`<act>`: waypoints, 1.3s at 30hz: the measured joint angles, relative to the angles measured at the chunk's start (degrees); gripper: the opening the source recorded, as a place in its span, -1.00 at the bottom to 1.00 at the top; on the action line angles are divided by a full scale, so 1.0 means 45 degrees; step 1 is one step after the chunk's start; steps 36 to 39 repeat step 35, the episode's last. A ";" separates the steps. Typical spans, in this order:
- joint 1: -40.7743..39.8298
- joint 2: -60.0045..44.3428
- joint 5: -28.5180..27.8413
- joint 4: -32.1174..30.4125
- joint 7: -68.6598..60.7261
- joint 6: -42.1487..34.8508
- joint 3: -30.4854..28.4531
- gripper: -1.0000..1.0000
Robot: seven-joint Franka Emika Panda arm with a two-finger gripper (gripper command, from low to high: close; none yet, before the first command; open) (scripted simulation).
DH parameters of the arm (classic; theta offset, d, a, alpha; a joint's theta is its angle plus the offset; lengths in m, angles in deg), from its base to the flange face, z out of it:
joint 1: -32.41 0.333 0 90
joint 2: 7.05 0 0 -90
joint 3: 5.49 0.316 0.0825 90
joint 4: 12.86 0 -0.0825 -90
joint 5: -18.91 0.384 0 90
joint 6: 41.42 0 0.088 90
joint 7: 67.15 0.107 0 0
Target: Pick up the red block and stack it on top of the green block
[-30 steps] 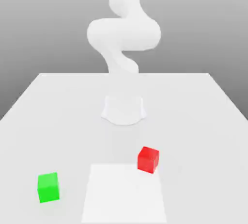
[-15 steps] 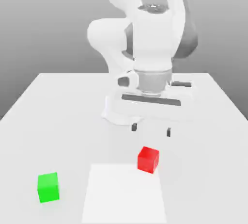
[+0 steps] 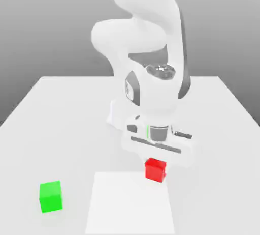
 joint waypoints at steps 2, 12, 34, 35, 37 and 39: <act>-0.0171 0.0815 0.0975 -0.0126 -0.0705 -0.0686 0.0442 -1.00; -0.0539 0.3058 0.2015 0.0561 -0.3402 -0.3634 -0.0735 -1.00; -0.5013 -0.1083 0.3095 0.4810 -1.1724 -0.3795 -0.3049 1.00; -0.5013 -0.1083 0.3095 0.4810 -1.1724 -0.3795 -0.3049 1.00; -0.5013 -0.1083 0.3095 0.4810 -1.1724 -0.3795 -0.3049 1.00; -0.5013 -0.1083 0.3095 0.4810 -1.1724 -0.3795 -0.3049 1.00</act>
